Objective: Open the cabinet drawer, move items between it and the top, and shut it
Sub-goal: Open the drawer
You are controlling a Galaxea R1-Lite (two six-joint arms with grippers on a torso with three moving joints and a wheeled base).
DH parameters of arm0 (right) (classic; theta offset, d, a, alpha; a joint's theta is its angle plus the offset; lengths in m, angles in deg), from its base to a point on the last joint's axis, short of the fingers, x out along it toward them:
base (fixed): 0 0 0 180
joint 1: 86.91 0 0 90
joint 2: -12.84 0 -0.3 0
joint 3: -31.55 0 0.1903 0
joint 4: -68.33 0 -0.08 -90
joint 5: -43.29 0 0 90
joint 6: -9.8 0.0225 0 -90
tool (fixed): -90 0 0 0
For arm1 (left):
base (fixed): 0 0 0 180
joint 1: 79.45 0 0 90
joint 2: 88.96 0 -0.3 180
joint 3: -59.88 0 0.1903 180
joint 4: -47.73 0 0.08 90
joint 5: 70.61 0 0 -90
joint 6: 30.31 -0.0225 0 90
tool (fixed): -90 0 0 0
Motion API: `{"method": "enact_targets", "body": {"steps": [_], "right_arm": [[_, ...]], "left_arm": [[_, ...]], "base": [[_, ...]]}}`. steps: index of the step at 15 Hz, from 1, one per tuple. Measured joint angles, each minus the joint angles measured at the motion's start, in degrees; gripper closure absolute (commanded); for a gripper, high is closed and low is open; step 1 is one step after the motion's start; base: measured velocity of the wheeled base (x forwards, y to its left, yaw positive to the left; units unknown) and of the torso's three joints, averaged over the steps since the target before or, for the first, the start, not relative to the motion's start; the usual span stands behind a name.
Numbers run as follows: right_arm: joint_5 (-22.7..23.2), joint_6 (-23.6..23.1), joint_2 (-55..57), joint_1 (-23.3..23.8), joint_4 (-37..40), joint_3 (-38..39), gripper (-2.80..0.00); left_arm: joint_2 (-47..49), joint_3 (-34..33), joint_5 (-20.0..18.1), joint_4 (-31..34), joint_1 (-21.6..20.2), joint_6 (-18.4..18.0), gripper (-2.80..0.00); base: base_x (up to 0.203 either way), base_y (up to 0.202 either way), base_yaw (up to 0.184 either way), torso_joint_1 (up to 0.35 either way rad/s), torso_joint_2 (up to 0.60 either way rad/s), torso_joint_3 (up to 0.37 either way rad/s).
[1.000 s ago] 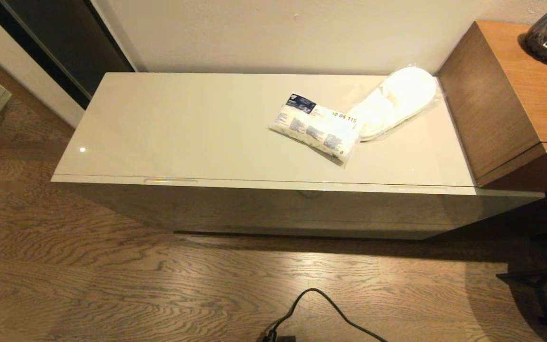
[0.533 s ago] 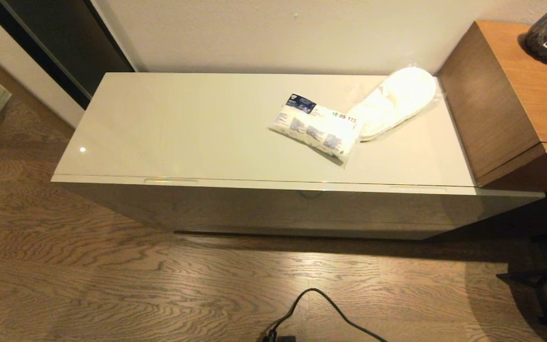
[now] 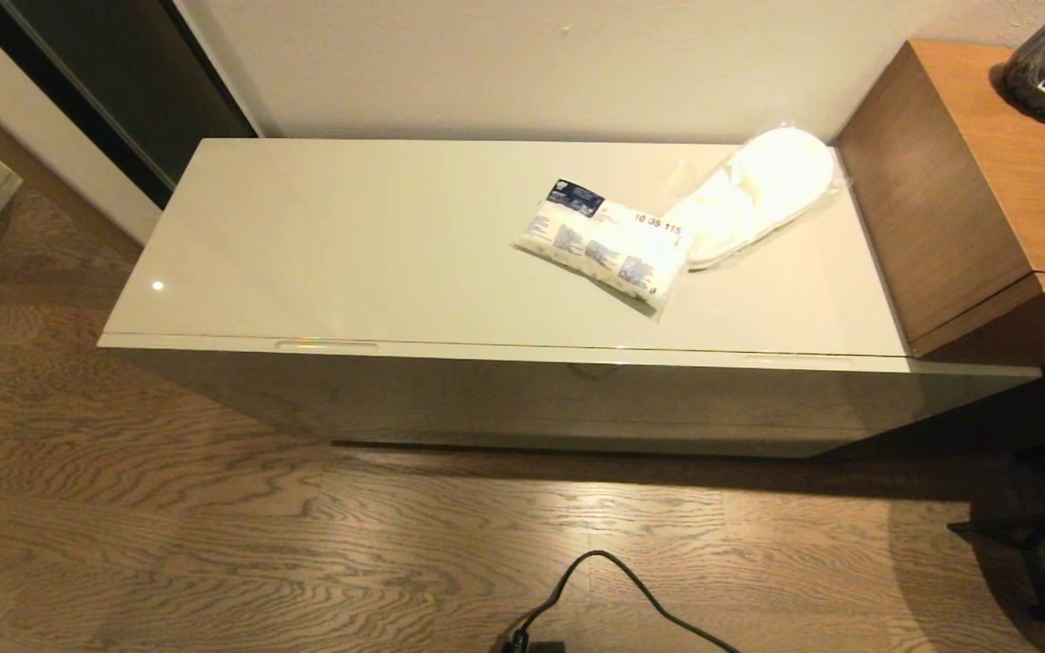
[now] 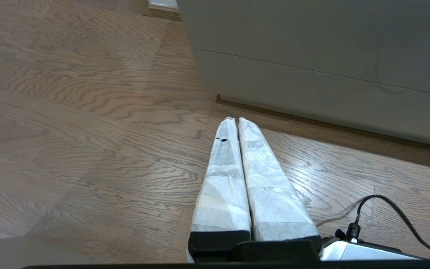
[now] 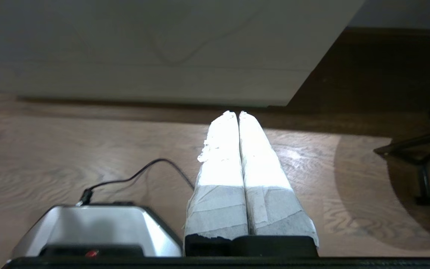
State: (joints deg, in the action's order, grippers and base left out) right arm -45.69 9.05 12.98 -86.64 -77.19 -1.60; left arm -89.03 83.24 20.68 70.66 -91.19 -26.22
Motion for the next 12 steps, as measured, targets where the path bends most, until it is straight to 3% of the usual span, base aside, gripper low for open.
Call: {"method": "enact_targets", "body": {"steps": [3,5,9,12], "right_arm": [[1.5,2.8,5.2,0.1,6.5,-10.4,0.0],[2.4,3.9,15.0,0.1,7.2,-16.4,0.0],[2.5,4.5,42.5,-0.8,-0.6,-24.3,0.0],[1.1,5.7,62.5,-4.3,-6.2,-32.9,0.0]], "left_arm": [[0.0,0.0,0.0,0.0,0.0,0.0,0.0],[0.0,0.0,0.0,0.0,0.0,0.0,0.0],[0.0,0.0,0.0,0.0,0.0,0.0,0.0],[0.0,0.0,0.0,0.0,0.0,0.0,0.0]], "base": [[0.0,0.0,0.0,0.0,0.0,0.0],[0.0,0.0,0.0,0.0,0.0,0.0],[0.0,0.0,0.0,0.0,0.0,0.0],[0.0,0.0,0.0,0.0,0.0,0.0]]}}
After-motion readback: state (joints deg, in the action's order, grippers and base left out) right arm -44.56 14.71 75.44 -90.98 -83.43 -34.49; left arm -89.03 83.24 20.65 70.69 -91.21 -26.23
